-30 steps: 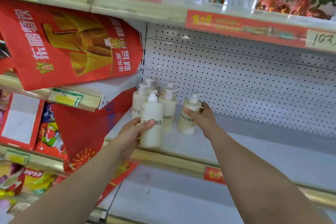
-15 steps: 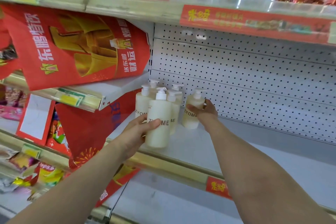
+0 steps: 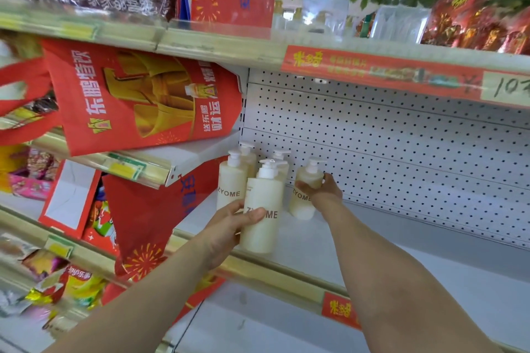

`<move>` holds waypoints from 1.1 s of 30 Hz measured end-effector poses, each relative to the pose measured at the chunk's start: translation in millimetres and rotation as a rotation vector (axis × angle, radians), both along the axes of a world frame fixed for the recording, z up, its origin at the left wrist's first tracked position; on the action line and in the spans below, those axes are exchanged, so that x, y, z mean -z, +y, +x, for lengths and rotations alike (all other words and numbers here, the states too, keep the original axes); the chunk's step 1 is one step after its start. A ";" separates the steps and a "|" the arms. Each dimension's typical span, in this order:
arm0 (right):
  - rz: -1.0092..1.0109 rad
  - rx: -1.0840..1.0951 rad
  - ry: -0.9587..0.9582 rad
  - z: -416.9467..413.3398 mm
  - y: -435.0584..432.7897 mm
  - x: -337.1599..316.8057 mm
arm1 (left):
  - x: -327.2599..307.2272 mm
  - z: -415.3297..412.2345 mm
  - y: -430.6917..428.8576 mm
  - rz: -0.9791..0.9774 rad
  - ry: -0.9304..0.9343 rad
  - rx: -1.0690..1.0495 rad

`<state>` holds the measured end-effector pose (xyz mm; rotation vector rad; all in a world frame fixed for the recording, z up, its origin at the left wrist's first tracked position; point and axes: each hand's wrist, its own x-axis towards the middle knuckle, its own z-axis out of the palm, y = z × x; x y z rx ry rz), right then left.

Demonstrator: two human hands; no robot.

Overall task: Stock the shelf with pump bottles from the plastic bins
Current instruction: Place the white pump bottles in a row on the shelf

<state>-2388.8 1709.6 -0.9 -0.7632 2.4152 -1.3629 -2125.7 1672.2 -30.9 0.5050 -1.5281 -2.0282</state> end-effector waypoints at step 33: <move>-0.348 -0.486 -0.320 59.0 68.2 -71.8 | -55.8 -48.5 16.1 -0.228 -0.009 -0.237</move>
